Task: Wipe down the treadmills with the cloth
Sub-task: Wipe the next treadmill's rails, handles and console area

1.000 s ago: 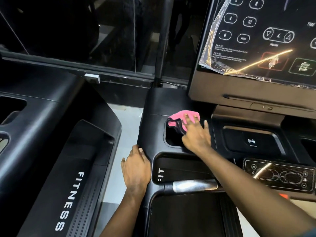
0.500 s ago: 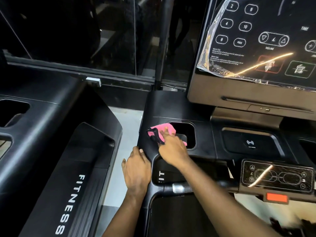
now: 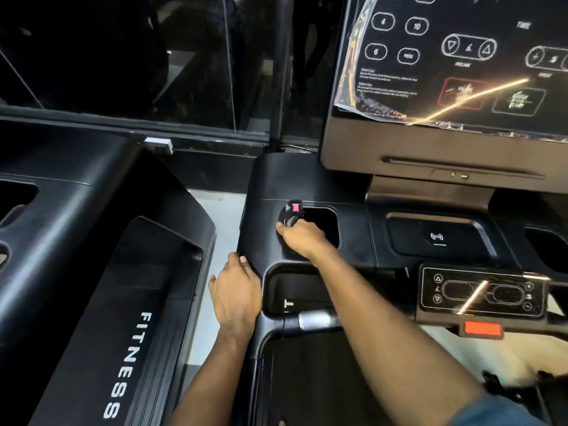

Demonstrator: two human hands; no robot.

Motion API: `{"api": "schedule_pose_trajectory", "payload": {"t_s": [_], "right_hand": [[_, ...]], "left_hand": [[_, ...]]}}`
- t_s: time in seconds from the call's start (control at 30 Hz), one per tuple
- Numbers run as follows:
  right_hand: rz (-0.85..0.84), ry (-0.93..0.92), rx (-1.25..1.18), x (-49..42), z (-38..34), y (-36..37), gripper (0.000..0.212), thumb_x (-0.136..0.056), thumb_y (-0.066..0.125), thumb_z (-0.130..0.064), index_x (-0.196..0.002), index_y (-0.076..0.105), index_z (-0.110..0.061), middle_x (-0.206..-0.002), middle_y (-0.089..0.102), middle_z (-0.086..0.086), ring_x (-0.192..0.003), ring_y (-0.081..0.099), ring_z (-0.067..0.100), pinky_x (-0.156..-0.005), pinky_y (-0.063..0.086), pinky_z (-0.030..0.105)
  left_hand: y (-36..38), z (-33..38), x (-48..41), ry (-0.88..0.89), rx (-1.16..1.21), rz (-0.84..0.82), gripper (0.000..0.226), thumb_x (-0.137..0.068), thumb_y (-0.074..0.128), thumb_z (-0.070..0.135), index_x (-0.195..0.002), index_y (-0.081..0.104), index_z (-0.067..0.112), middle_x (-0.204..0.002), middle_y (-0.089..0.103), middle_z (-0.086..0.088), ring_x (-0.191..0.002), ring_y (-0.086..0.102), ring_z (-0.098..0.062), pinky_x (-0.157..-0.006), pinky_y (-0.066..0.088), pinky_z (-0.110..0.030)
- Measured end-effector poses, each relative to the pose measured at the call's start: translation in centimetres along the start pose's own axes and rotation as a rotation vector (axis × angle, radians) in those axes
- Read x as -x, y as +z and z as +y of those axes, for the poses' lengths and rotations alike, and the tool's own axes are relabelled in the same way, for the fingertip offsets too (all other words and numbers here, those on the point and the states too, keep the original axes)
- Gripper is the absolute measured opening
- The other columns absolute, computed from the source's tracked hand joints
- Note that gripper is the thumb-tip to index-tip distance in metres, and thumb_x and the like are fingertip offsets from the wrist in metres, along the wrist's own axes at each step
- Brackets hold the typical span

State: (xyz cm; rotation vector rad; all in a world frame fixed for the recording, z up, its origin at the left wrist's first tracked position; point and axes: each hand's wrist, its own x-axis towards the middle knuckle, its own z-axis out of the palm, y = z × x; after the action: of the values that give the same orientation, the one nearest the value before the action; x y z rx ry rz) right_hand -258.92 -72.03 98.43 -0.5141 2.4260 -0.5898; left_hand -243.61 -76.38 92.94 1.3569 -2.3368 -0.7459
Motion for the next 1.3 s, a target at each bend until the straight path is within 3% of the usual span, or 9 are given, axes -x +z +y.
{"api": "schedule_pose_trajectory", "payload": {"t_s": [0.17, 0.3, 0.37, 0.43, 0.5, 0.6, 0.97, 1.17, 1.3], "right_hand": [[-0.063, -0.138, -0.092, 1.8, 3.1, -3.8, 0.022, -0.086, 0.077, -0.032, -0.089, 0.070, -0.012, -0.091, 0.073, 0.003, -0.092, 0.067, 0.025, -0.083, 0.050, 0.035], [0.215, -0.183, -0.137, 5.4, 2.9, -8.0, 0.020, -0.092, 0.069, -0.027, -0.108, 0.071, -0.015, -0.108, 0.071, 0.010, -0.106, 0.064, 0.030, -0.094, 0.050, 0.038], [0.211, -0.168, 0.194, 7.3, 3.7, -8.0, 0.043, -0.100, 0.055, -0.038, -0.138, 0.057, -0.017, -0.146, 0.053, 0.015, -0.139, 0.044, 0.034, -0.113, 0.035, 0.046], [0.021, -0.154, 0.419, 9.0, 5.1, -5.2, 0.069, -0.102, 0.051, -0.045, -0.161, 0.020, -0.028, -0.171, 0.006, 0.005, -0.157, 0.000, 0.031, -0.124, 0.007, 0.056], [-0.067, -0.245, 0.550, 9.4, 6.6, -0.5, 0.076, -0.101, 0.048, -0.053, -0.160, 0.001, -0.046, -0.167, -0.023, -0.005, -0.152, -0.026, 0.037, -0.120, -0.008, 0.067], [-0.021, -0.363, 0.595, 8.7, 7.7, 2.5, 0.069, -0.102, 0.042, -0.054, -0.155, -0.002, -0.057, -0.163, -0.031, -0.013, -0.146, -0.037, 0.036, -0.114, -0.017, 0.068], [0.272, 0.235, 0.268, 5.6, 8.2, -2.0, 0.078, -0.100, 0.036, -0.061, -0.161, -0.005, -0.035, -0.168, -0.025, 0.000, -0.151, -0.019, 0.046, -0.116, 0.000, 0.072], [0.455, 0.180, 0.184, 9.7, 5.2, 1.3, 0.054, -0.093, 0.055, -0.012, -0.146, 0.047, -0.017, -0.157, 0.039, 0.013, -0.136, 0.044, 0.043, -0.103, 0.047, 0.046], [0.458, 0.192, -0.205, 12.5, 2.4, 2.8, 0.022, -0.093, 0.055, -0.010, -0.111, 0.062, -0.020, -0.121, 0.062, 0.007, -0.106, 0.063, 0.031, -0.087, 0.050, 0.035]], "left_hand": [[-0.1, 0.1, 0.4, 0.017, -0.020, 0.014, 0.028, -0.106, 0.034, 0.021, -0.107, 0.057, 0.007, -0.091, 0.071, -0.021, -0.087, 0.065, -0.042, -0.090, 0.045, -0.049], [0.1, -0.5, 0.5, 0.014, 0.007, 0.021, 0.028, -0.106, 0.033, 0.022, -0.108, 0.056, 0.007, -0.087, 0.070, -0.020, -0.084, 0.063, -0.042, -0.089, 0.047, -0.049], [0.1, -0.5, 0.6, 0.014, 0.029, 0.022, 0.028, -0.106, 0.032, 0.023, -0.106, 0.056, 0.008, -0.087, 0.069, -0.021, -0.084, 0.063, -0.043, -0.088, 0.047, -0.049], [0.1, -0.6, 0.6, 0.012, 0.055, 0.033, 0.029, -0.106, 0.032, 0.023, -0.104, 0.056, 0.007, -0.088, 0.069, -0.022, -0.086, 0.062, -0.045, -0.087, 0.047, -0.050], [0.3, -0.8, 0.5, 0.006, 0.060, 0.044, 0.028, -0.106, 0.033, 0.024, -0.104, 0.056, 0.008, -0.088, 0.068, -0.023, -0.086, 0.062, -0.046, -0.083, 0.047, -0.049], [0.4, -1.0, 0.6, 0.022, 0.085, 0.067, 0.026, -0.105, 0.034, 0.025, -0.101, 0.055, 0.010, -0.086, 0.068, -0.023, -0.083, 0.062, -0.046, -0.077, 0.049, -0.049], [0.9, -1.6, 0.4, 0.035, 0.104, 0.081, 0.027, -0.106, 0.034, 0.027, -0.099, 0.056, 0.012, -0.083, 0.067, -0.020, -0.080, 0.062, -0.043, -0.074, 0.051, -0.049], [-0.1, -1.1, 0.4, 0.035, 0.110, -0.002, 0.031, -0.106, 0.036, 0.025, -0.106, 0.063, 0.008, -0.088, 0.069, -0.023, -0.085, 0.062, -0.046, -0.079, 0.046, -0.047], [-1.8, -4.1, -1.8, 0.011, 0.327, -0.177, 0.032, -0.106, 0.042, 0.024, -0.111, 0.073, 0.020, -0.108, 0.074, -0.011, -0.105, 0.067, -0.031, -0.095, 0.048, -0.041]]}}
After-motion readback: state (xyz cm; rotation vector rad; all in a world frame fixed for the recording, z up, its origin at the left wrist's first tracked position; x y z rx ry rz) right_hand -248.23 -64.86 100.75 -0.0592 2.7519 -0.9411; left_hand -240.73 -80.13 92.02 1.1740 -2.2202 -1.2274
